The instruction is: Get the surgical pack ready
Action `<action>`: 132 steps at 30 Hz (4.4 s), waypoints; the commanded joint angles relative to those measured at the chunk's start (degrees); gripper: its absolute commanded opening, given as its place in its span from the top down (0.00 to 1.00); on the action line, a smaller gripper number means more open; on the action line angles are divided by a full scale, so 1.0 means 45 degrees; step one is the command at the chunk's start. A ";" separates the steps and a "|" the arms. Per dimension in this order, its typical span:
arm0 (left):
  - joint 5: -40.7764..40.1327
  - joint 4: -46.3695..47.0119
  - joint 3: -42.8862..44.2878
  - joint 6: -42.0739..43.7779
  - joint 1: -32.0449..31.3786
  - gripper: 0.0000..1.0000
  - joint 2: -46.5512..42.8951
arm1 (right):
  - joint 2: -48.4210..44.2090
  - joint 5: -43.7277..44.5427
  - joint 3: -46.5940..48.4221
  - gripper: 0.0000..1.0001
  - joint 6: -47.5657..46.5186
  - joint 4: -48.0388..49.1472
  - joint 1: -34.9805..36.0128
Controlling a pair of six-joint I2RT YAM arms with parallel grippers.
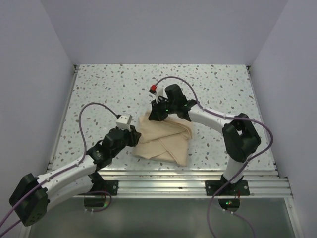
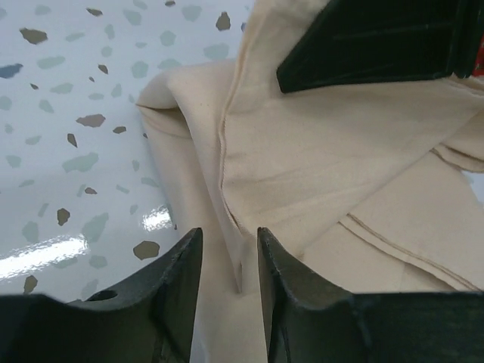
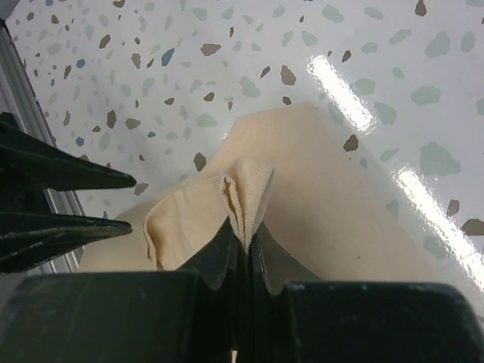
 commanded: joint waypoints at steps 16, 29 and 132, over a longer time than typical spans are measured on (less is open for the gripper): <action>0.2996 0.0282 -0.2146 -0.4728 -0.2438 0.64 -0.2652 | -0.2542 0.1415 -0.1821 1.00 0.1768 0.2035 0.0223; -0.2958 -0.4122 -0.0378 -0.8321 -0.6151 0.41 -0.1638 | -0.2405 0.1708 -0.1665 1.00 0.1925 0.2192 0.0321; 0.2097 0.0891 0.5819 1.2905 -0.2089 1.00 1.0042 | -0.7522 0.2997 -0.2642 1.00 0.5030 -0.0796 0.0321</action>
